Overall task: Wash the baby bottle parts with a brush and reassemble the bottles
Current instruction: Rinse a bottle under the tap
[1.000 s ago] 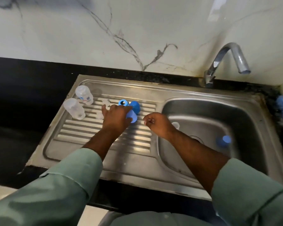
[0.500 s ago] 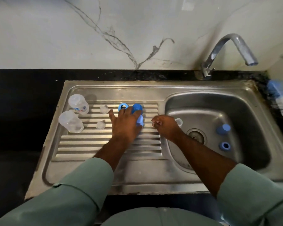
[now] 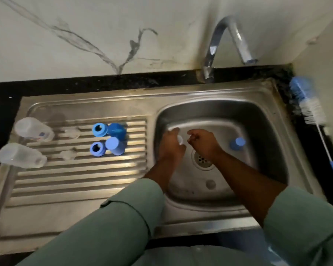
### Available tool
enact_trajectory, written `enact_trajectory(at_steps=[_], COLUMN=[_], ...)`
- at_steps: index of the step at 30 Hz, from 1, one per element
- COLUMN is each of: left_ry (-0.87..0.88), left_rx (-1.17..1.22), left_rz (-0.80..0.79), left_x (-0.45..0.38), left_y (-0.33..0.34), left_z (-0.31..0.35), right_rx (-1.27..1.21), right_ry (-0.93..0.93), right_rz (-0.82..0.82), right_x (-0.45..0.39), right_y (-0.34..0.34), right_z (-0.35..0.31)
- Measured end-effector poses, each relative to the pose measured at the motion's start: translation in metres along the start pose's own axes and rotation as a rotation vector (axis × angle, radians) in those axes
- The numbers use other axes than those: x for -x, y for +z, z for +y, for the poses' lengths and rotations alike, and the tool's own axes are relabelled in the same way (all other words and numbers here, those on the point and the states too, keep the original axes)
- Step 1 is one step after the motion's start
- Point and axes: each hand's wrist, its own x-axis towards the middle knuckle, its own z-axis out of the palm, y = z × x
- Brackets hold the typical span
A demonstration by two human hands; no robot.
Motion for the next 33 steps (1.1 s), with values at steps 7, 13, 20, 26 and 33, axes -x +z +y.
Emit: enact_trajectory(at_steps=[7,13,20,26,33], left_ry=[-0.433,-0.284,-0.371,-0.529,-0.542], left_rx=[0.342,0.633,1.056,1.214,1.195], left_rz=[0.264,0.431,0.103,-0.183,-0.183], left_x=[-0.039,-0.037,-0.043,-0.056,-0.066], left_y=[0.069,0.091,0.092,0.083,0.089], left_z=[-0.013,0.007,0.072,0.094,0.105], right_rx=[-0.143,-0.219,-0.062,0.523,0.268], right_ry=[-0.063,-0.145,-0.426,-0.678,-0.592], right_rz=[-0.063,0.099,0.175,-0.079,-0.254], right_x=[-0.012,-0.038,-0.101,-0.140,-0.138], right_y=[-0.032,-0.078,-0.139,-0.128,-0.147], right_z=[0.053,0.067,0.014,0.007,-0.021])
